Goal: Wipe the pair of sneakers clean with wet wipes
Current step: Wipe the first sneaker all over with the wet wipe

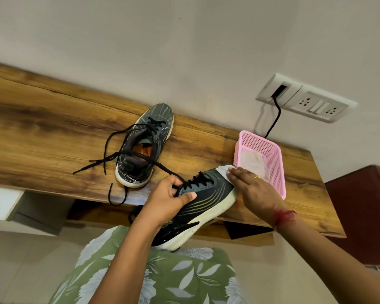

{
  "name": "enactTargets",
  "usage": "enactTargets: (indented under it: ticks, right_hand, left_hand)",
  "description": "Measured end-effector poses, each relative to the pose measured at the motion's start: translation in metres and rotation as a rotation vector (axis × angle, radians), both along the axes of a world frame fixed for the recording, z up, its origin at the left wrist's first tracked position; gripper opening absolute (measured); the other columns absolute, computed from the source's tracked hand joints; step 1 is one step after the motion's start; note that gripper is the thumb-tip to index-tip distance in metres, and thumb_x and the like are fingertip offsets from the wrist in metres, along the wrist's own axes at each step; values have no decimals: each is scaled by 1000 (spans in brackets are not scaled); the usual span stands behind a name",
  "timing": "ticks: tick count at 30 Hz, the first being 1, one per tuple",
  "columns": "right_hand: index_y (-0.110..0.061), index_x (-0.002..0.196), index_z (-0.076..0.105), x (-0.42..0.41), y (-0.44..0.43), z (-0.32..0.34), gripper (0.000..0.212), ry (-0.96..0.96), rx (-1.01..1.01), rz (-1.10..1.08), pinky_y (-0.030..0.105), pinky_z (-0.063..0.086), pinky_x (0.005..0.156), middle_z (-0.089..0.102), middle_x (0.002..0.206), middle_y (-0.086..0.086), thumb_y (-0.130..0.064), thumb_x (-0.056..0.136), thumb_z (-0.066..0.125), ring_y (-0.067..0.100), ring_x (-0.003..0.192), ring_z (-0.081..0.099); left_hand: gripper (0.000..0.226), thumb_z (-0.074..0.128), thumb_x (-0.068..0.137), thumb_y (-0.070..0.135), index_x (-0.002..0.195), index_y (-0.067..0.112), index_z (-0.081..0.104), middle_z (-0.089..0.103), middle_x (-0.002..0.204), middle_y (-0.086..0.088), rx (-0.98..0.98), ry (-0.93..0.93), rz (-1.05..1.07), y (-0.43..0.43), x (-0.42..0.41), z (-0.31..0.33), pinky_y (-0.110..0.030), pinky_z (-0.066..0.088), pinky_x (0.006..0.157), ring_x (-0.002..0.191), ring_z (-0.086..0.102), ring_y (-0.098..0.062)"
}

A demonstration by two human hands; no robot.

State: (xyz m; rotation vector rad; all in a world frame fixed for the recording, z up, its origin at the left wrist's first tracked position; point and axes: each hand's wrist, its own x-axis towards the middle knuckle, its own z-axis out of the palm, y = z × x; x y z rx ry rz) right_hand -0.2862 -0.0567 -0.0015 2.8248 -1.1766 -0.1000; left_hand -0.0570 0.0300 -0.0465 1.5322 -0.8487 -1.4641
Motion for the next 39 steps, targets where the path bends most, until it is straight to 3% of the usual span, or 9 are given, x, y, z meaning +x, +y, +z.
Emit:
enactTargets:
  ticks: [4,8,13,18,22,26,32,36,39]
  right_hand:
    - [-5,130,53,3,13,-7,51,-11,62,128,49,24,102,53,133,13,-10,80,62,25,124,47]
    - [-12,130,54,-4,-6,1,57,35,51,52,40,32,101,56,131,10,-5,76,72,29,121,52]
    - [-9,139,42,14,3,2,54,-44,167,13,30,8,109,41,144,9,-14,87,56,27,137,31]
    - [-14,136,47,4,-3,8,52,19,124,23,35,27,106,46,141,7,-10,86,61,26,131,41]
    - [-23,147,25,10,-8,14,53,52,144,-128,28,22,111,23,154,-3,-15,97,42,16,141,21]
    - [-14,143,36,21,7,11,51,19,231,11,21,8,109,33,150,4,-11,92,48,18,140,24]
    - [-21,143,35,9,-12,11,49,25,154,-76,29,23,111,32,150,-3,-14,96,45,16,140,24]
    - [-13,133,51,22,-2,9,45,-138,333,-83,23,18,112,46,141,2,-17,90,39,16,137,31]
    - [-16,137,46,16,-4,11,44,-75,309,-65,26,20,111,43,144,1,-16,93,42,15,138,29]
  left_hand:
    - [25,76,79,20,91,15,54,71,89,-20,-6,14,7,-1,1,0,-57,54,81,86,69,-36]
    - [52,75,54,49,91,19,53,68,93,-26,-21,8,-30,-1,-2,0,-59,52,83,91,66,-42]
    - [45,77,60,46,92,23,55,69,95,-24,-22,-10,10,-1,1,-5,-58,53,82,90,67,-39]
    - [29,78,75,29,90,20,55,70,92,-20,-45,0,12,-2,0,-8,-57,53,82,88,68,-36]
    - [53,72,49,56,87,24,54,68,94,-24,-40,2,13,-1,-1,-5,-58,53,83,90,66,-40]
    - [56,71,47,58,87,23,54,65,96,-29,-35,6,30,-3,-1,-9,-60,51,83,93,64,-44]
    - [42,72,48,58,78,34,55,65,95,-30,-44,13,34,-3,-4,-12,-61,51,83,92,63,-45]
    - [50,74,52,50,89,24,55,67,96,-28,-33,14,61,-5,0,-12,-59,52,83,91,65,-43]
    - [51,73,51,51,89,22,55,67,94,-28,-35,9,40,-6,-2,-13,-59,52,83,90,65,-43]
